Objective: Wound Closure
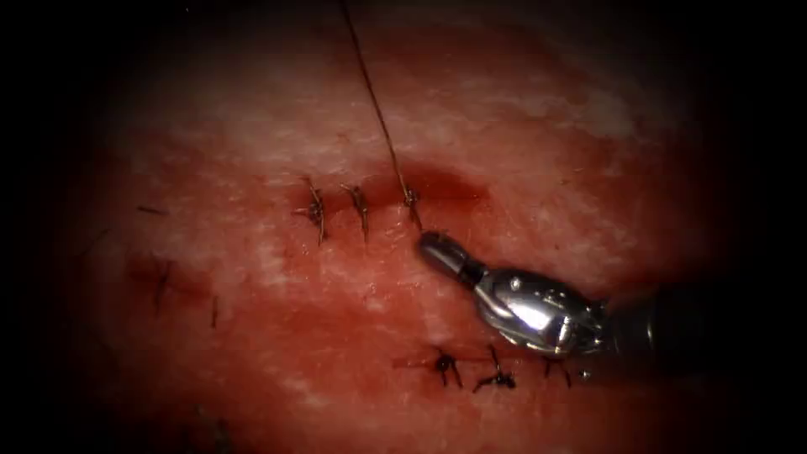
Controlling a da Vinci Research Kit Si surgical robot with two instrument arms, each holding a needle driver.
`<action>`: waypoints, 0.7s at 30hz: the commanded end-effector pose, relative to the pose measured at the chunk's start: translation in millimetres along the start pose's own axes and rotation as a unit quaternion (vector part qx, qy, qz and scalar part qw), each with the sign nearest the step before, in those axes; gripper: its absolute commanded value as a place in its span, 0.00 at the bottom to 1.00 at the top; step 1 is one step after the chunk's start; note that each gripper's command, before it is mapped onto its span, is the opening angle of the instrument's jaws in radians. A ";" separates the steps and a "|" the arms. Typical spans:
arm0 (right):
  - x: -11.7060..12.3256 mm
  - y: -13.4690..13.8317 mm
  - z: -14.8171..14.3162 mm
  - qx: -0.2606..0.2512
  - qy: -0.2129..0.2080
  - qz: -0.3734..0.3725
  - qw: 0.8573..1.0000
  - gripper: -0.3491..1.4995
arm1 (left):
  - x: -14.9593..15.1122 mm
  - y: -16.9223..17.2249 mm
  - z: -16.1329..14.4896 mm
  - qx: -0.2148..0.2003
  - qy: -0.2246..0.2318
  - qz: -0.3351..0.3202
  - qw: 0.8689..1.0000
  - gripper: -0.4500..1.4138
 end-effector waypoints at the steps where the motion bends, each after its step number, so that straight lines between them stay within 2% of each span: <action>1: -1.2 -0.8 0.2 0.000 -0.001 0.000 1.000 0.00 | -0.6 0.2 0.7 0.002 -0.001 0.002 1.000 0.00; 11: -2.5 -0.9 0.3 0.001 -0.015 -0.015 1.000 0.00 | -1.6 -1.3 1.0 0.014 -0.001 0.017 1.000 0.00; 14: -2.6 -0.9 0.5 0.000 -0.015 -0.018 1.000 0.00 | -2.4 -1.1 1.1 0.016 0.000 0.025 1.000 0.00; 17: -2.4 -0.6 0.8 -0.001 -0.007 -0.020 1.000 0.00 | -3.0 -0.2 1.0 0.007 -0.001 0.004 1.000 0.00; 18: -2.3 -0.5 0.9 -0.003 -0.001 -0.023 1.000 0.07 | -3.0 0.2 0.9 0.001 0.001 -0.003 1.000 0.00; 20: -2.0 -0.1 0.8 -0.004 0.010 -0.025 1.000 0.39 | -2.7 1.3 0.5 -0.010 0.002 -0.014 1.000 0.00; 21: -1.8 0.0 0.7 -0.007 0.011 -0.030 0.999 0.51 | -2.4 1.9 0.3 -0.014 0.002 -0.017 1.000 0.00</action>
